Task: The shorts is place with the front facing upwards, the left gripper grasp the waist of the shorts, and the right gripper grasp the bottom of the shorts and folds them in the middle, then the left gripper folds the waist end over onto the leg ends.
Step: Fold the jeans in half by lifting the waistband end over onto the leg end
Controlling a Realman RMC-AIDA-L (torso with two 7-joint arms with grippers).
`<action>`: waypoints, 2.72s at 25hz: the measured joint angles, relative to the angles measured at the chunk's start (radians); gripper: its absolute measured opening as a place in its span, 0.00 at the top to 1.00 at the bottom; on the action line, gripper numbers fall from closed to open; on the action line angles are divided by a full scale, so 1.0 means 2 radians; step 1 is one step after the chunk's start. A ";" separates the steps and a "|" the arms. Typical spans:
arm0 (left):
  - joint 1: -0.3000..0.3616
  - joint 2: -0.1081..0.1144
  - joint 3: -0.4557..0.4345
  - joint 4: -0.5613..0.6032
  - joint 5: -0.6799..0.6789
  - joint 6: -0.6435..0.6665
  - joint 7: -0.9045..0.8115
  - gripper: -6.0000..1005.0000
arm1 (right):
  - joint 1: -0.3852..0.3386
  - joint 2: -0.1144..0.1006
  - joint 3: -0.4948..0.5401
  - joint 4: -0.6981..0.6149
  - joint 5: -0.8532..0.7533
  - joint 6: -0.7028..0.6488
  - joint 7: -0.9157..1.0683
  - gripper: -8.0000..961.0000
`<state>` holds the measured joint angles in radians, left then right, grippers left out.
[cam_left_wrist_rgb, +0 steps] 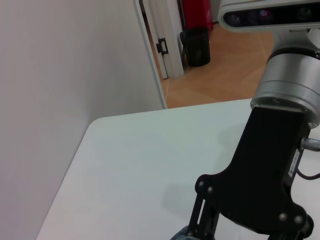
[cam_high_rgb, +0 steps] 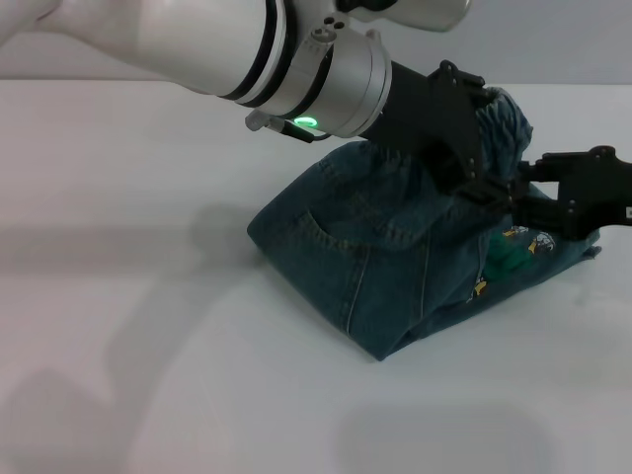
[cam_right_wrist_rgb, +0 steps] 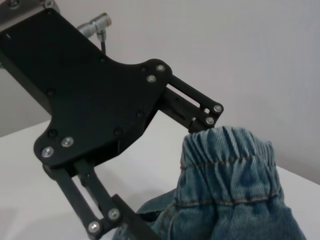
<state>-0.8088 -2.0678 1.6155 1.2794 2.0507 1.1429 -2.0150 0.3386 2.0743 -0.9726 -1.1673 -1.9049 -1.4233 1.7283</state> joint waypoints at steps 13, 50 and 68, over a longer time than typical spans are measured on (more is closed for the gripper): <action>0.000 0.000 0.004 0.000 0.002 0.000 0.000 0.19 | -0.005 0.001 -0.008 0.000 0.001 0.005 -0.017 0.67; 0.004 0.002 -0.009 -0.011 0.062 -0.028 -0.009 0.19 | -0.021 0.001 -0.008 -0.001 0.004 0.010 -0.032 0.97; 0.017 0.004 -0.045 -0.009 0.065 -0.047 -0.010 0.19 | -0.039 0.002 -0.004 0.001 0.004 0.040 -0.032 0.96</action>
<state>-0.7745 -2.0603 1.5261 1.2610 2.1809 1.0493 -2.0342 0.2605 2.0784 -0.9805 -1.1657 -1.8971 -1.3434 1.6645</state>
